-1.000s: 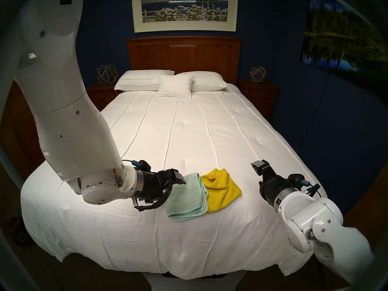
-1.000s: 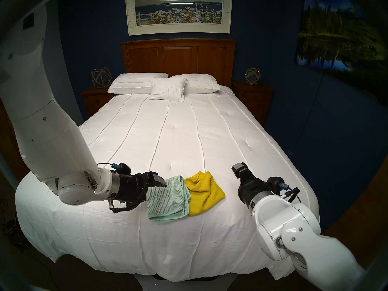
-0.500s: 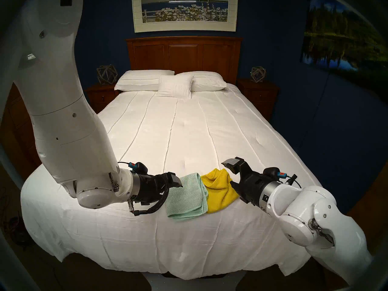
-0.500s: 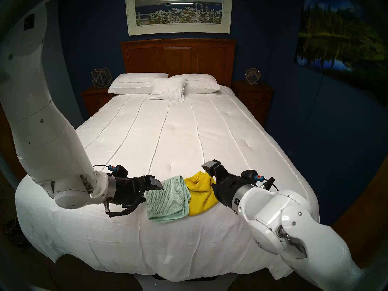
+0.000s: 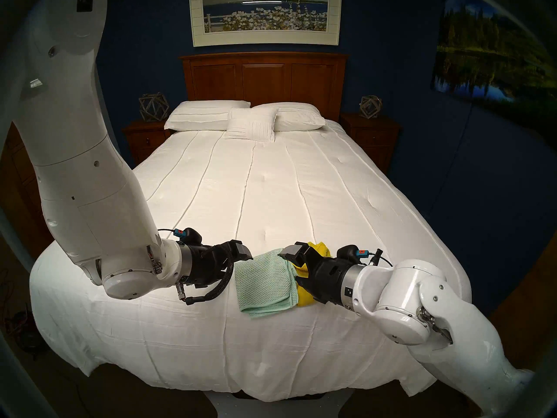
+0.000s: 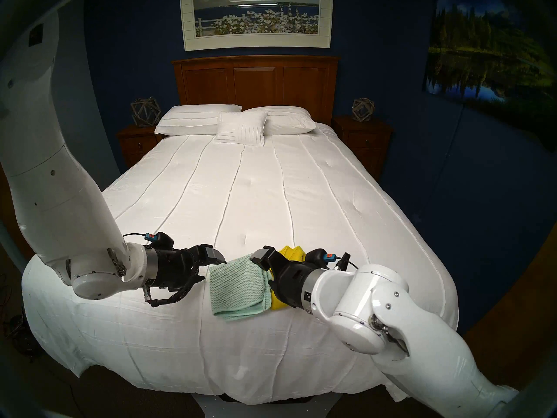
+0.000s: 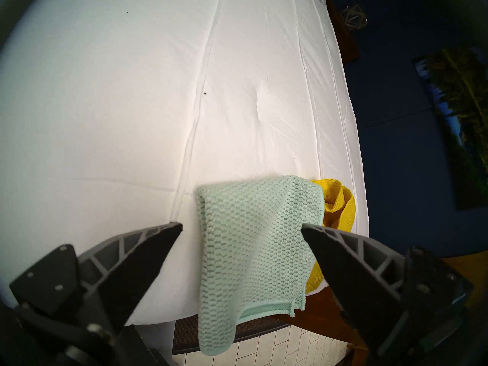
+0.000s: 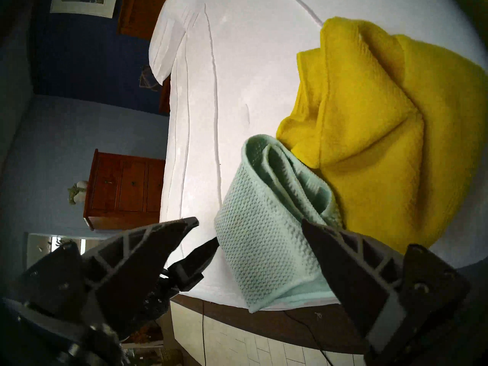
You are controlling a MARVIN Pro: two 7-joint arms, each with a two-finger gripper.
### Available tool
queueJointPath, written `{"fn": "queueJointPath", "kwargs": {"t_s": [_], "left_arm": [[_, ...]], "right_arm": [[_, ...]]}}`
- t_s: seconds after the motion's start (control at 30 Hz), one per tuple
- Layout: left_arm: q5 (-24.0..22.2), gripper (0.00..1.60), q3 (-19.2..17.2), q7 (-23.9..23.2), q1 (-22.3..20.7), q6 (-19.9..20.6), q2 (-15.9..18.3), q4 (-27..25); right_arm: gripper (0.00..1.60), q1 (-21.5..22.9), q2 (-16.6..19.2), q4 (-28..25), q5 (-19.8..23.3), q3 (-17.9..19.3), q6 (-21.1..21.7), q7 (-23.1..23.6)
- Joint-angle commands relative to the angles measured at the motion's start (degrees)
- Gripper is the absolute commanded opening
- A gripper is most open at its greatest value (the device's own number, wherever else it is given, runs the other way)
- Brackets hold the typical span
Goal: Fold the hand towels twice and stack them up
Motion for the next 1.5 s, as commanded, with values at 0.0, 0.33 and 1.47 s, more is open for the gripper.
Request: {"fn": "queueJointPath", "kwargs": {"t_s": [0.0, 0.33, 1.47], "left_arm": [[-0.07, 1.6, -0.15, -0.82, -0.73, -0.59, 0.42, -0.03], [-0.09, 1.6, -0.16, -0.95, -0.7, -0.86, 0.52, -0.09], [0.04, 1.6, -0.24, -0.87, -0.71, -1.04, 0.74, -0.12]], "right_arm": [[1.6, 6.68, -4.85, 1.71, -1.21, -3.08, 1.69, -3.38], [1.6, 4.9, -3.2, -1.69, 0.1, -1.96, 0.97, -7.59], [1.6, 2.04, -2.9, -1.58, -0.44, -2.55, -0.69, -8.76]]}}
